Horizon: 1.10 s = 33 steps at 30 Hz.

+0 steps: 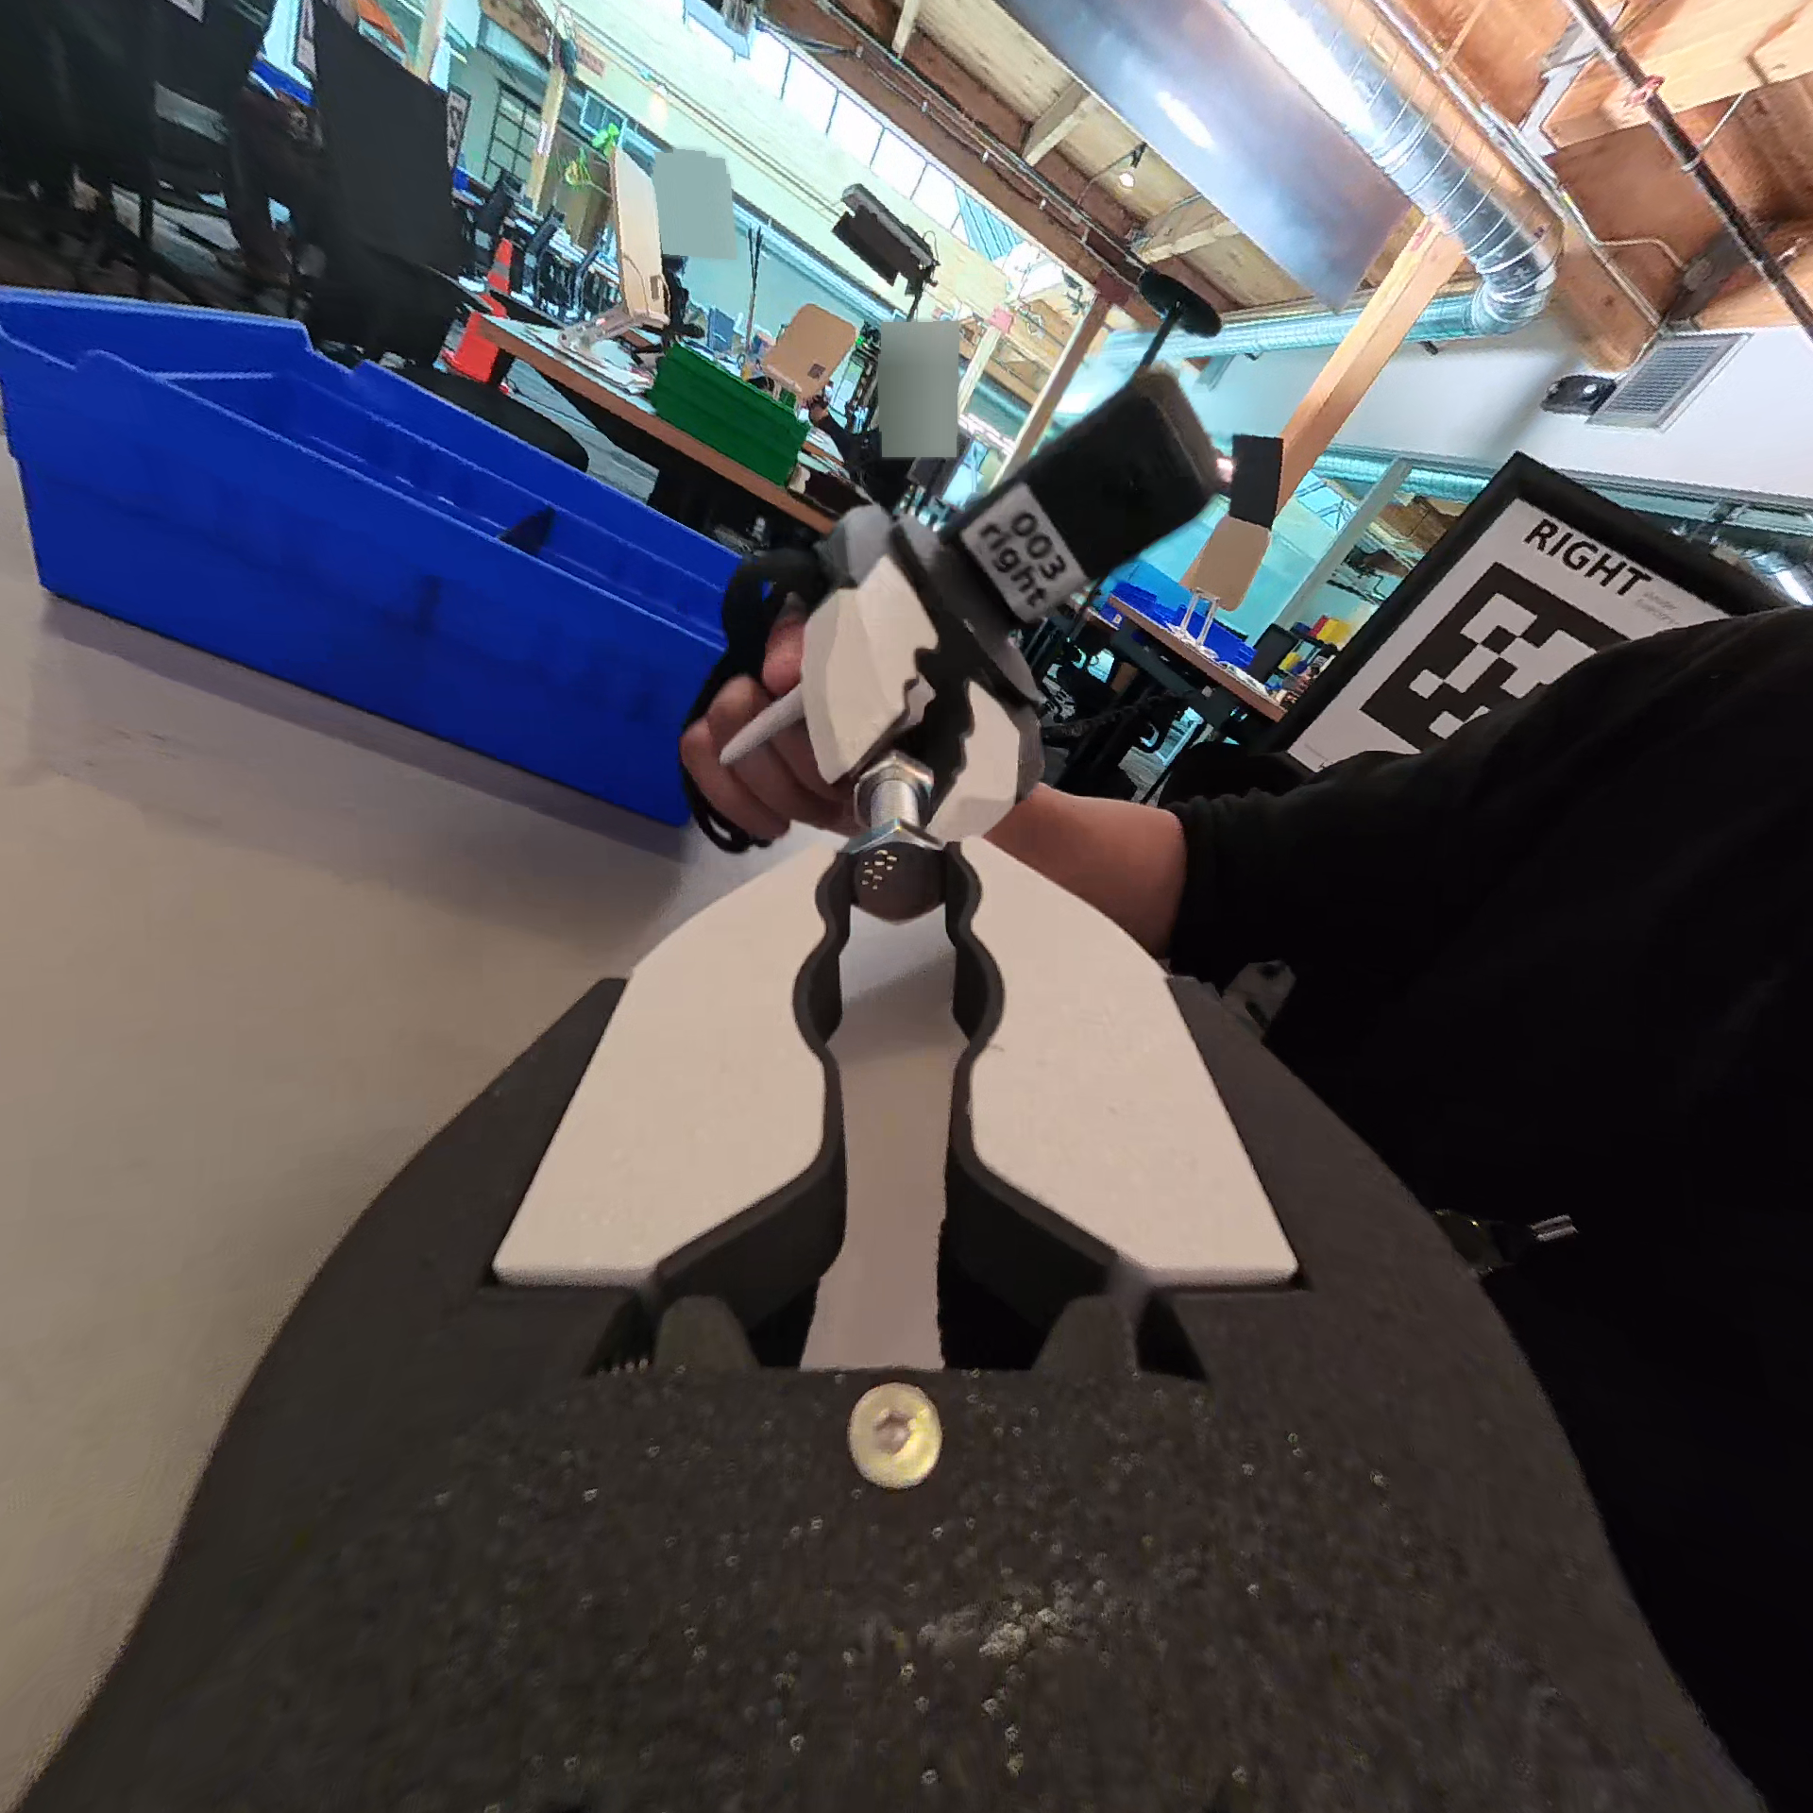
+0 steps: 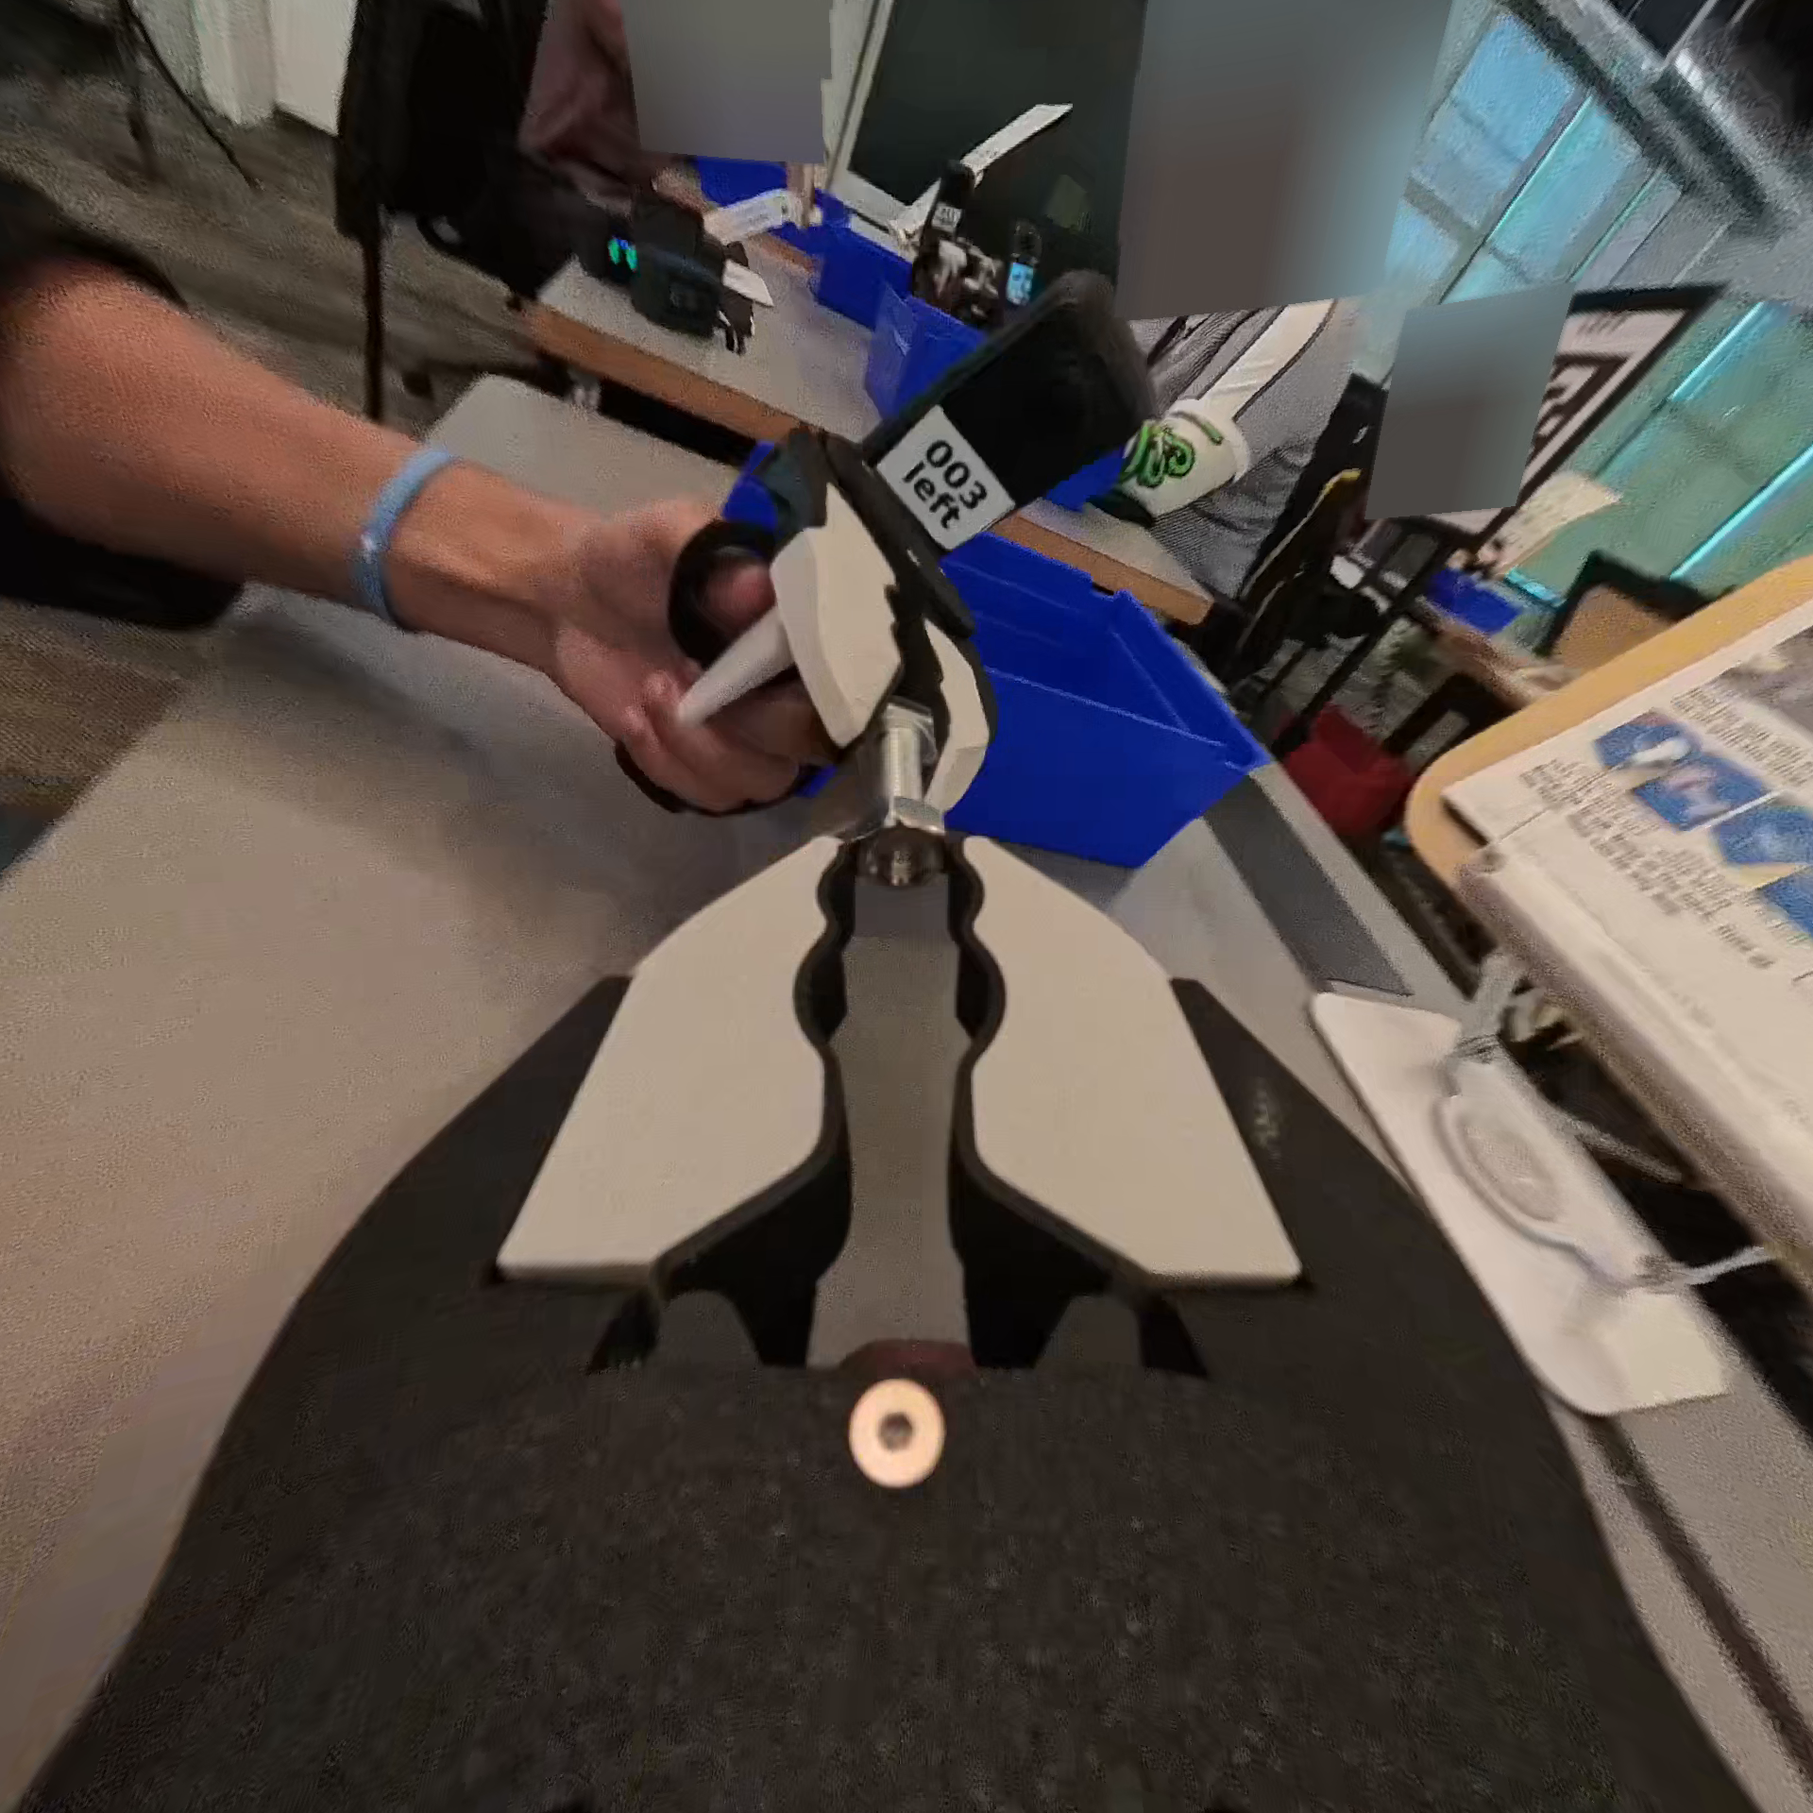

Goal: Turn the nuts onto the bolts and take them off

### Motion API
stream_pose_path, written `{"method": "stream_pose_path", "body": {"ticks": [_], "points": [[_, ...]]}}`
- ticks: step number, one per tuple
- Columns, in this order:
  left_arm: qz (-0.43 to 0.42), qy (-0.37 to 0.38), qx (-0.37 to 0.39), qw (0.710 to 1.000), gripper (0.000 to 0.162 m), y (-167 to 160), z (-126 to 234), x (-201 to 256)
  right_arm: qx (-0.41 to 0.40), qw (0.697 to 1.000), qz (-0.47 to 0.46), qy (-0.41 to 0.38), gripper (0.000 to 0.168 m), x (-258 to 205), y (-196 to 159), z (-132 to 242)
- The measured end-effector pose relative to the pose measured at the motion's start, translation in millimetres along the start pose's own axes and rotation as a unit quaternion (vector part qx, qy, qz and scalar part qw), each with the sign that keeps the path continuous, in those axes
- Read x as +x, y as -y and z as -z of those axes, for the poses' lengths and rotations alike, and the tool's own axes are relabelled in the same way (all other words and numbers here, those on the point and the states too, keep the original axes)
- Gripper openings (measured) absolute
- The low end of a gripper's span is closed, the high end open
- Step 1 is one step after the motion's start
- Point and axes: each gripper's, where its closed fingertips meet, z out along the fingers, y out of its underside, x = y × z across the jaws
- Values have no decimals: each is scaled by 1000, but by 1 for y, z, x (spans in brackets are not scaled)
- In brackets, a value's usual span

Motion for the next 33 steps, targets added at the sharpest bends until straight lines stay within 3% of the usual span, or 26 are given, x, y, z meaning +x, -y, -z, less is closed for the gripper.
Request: {"method": "stream_pose_path", "body": {"ticks": [5,10,15,20,28,31,33], "points": [[34,-14,-6,999,17,-4,-1,-1,-67,970,223,-73,17,0,-5,2],[67,-20,0,998,17,-3,-4,-4,-125,895,408,-135,17,4,-7,6],[83,-28,9,996,17,-1,-4,-4,-129,870,450,-155,17,5,-6,7],[129,-56,25,990,17,3,-5,0,-128,819,528,-183,18,4,0,9],[120,-47,35,991,17,7,-3,-2,-89,887,409,-196,18,7,0,5],[114,-44,42,992,17,9,-1,-3,-58,896,387,-211,30,4,1,4],[107,-40,51,992,17,12,1,-3,-54,923,323,-202,39,6,-5,2]]}}
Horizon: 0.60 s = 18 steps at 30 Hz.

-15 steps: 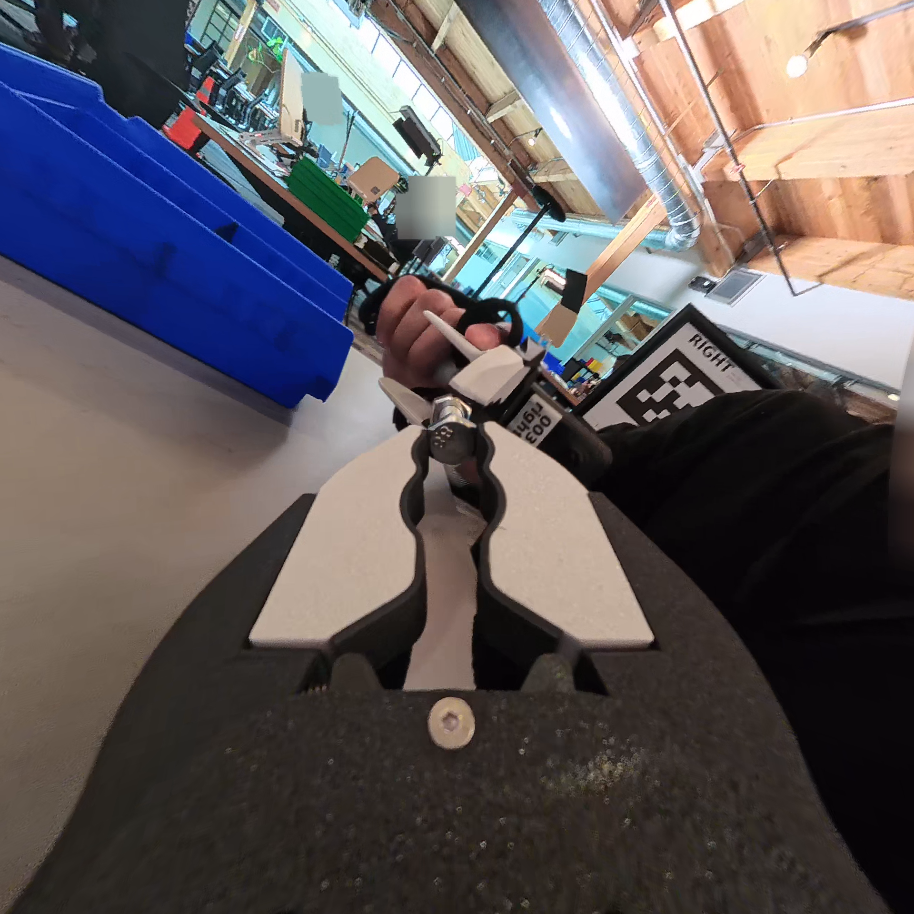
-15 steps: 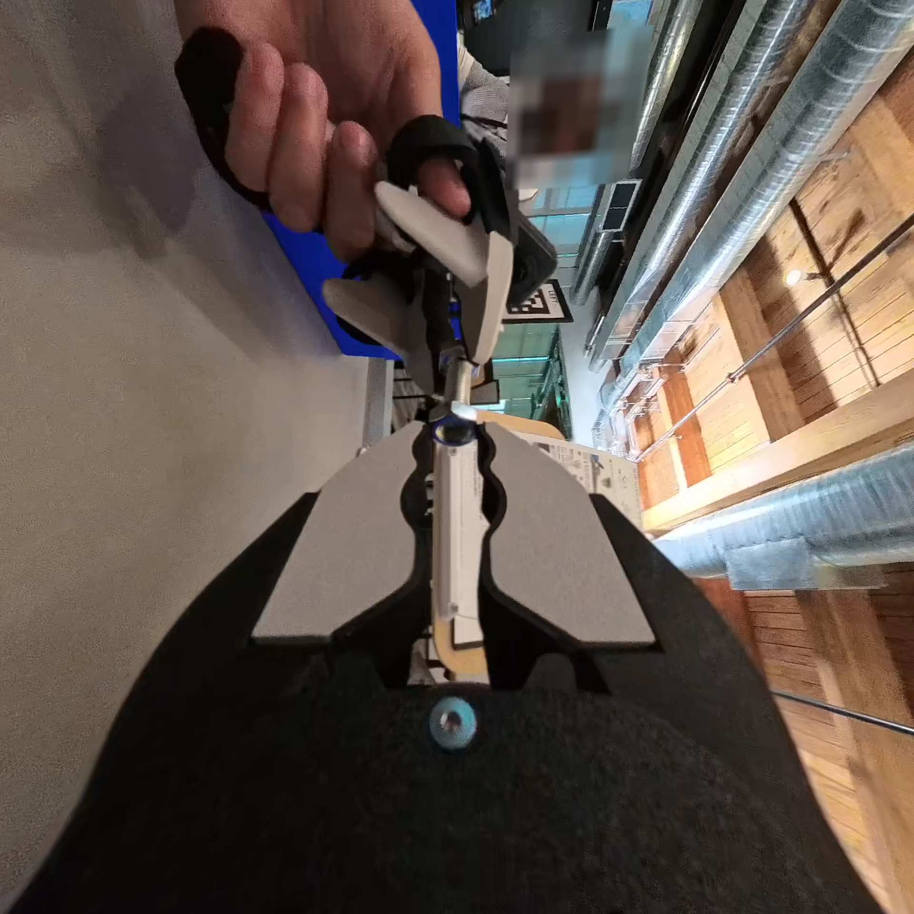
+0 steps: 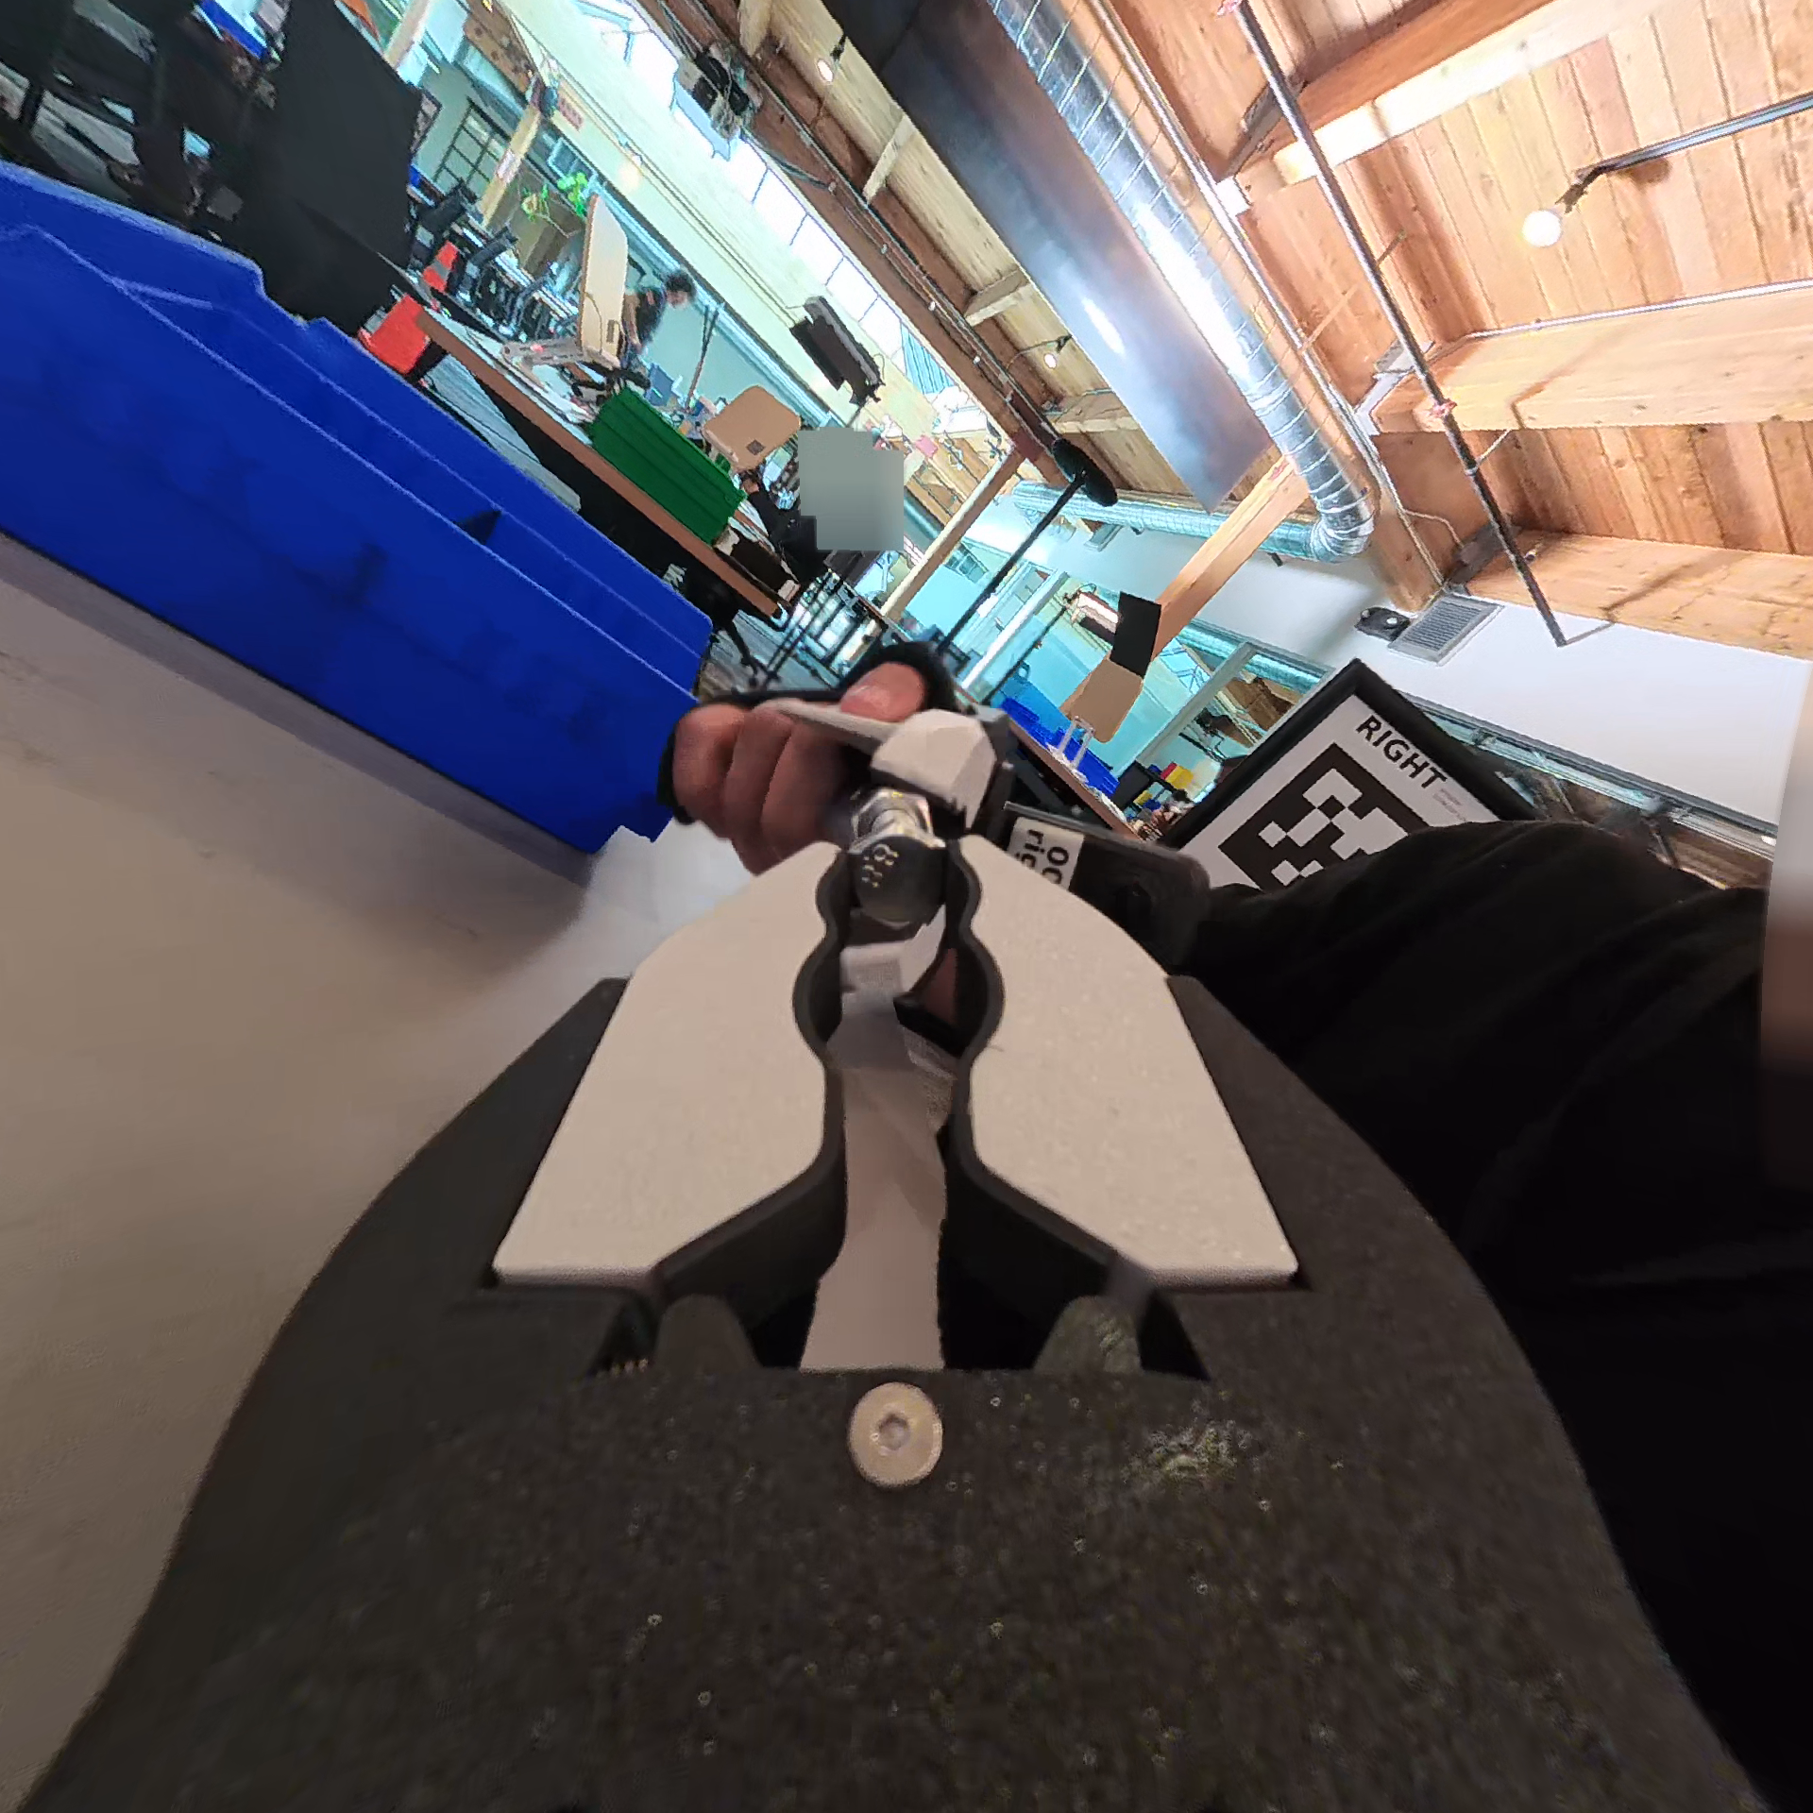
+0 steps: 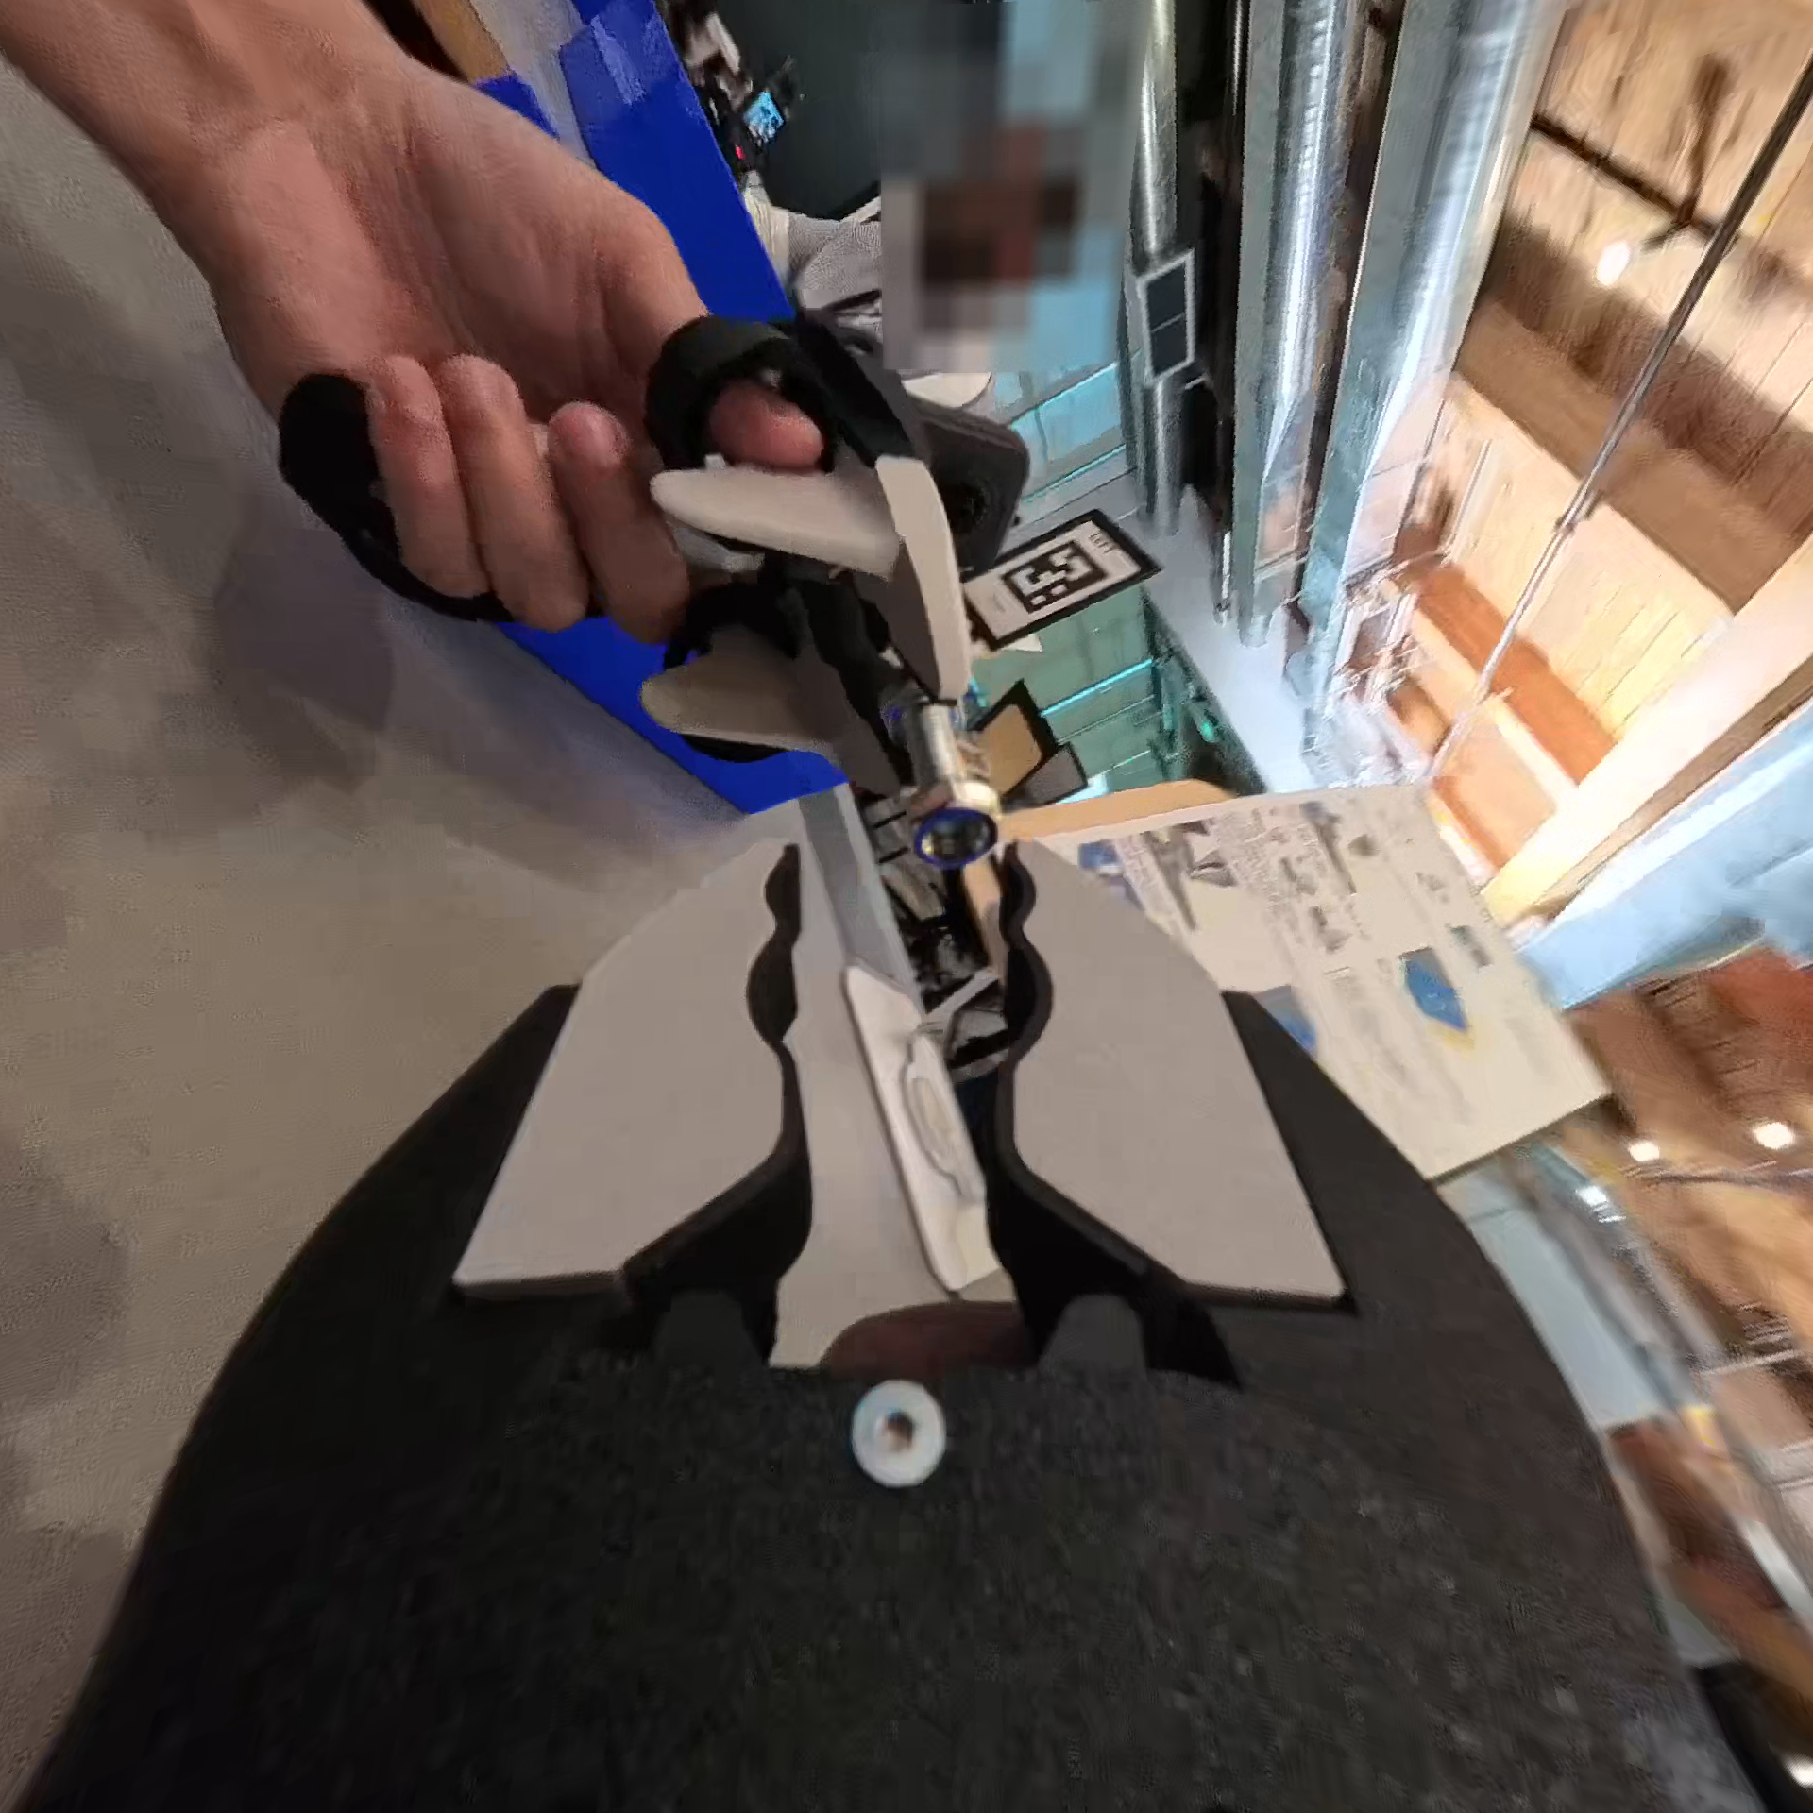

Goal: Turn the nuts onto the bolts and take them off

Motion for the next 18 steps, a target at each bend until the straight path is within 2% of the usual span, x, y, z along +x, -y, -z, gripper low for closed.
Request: {"method": "stream_pose_path", "body": {"ticks": [2,3,5,6,7,8,9,10,11,12,13,16,18], "points": [[-18,8,16,1000,16,7,4,1,-10,992,-122,27,62,-2,-8,-5],[-29,16,26,999,17,11,7,1,1,982,-186,35,64,0,-7,-7],[-59,42,37,997,17,19,13,0,26,943,-327,61,66,6,-4,-8],[-80,62,37,994,17,21,16,-2,29,908,-409,83,65,6,-6,-11],[-102,85,37,990,17,22,18,-4,31,860,-496,113,67,4,-8,-14],[-122,104,32,987,17,22,20,-7,16,799,-587,129,66,1,-16,-20],[-137,120,25,983,17,22,20,-9,2,722,-670,169,74,-7,-18,-25],[-149,130,23,980,17,22,20,-10,25,641,-733,225,79,-10,-9,-25],[-157,137,22,978,17,21,20,-11,49,565,-781,261,74,-8,-2,-24],[-163,142,18,976,17,20,19,-12,59,509,-813,276,62,-6,0,-25],[-169,148,12,974,17,19,18,-13,81,473,-829,287,61,-1,2,-24],[-182,156,-4,971,17,14,16,-16,89,414,-859,287,59,3,1,-22],[-185,159,-14,970,17,11,14,-18,110,360,-881,285,55,11,-1,-21]]}}
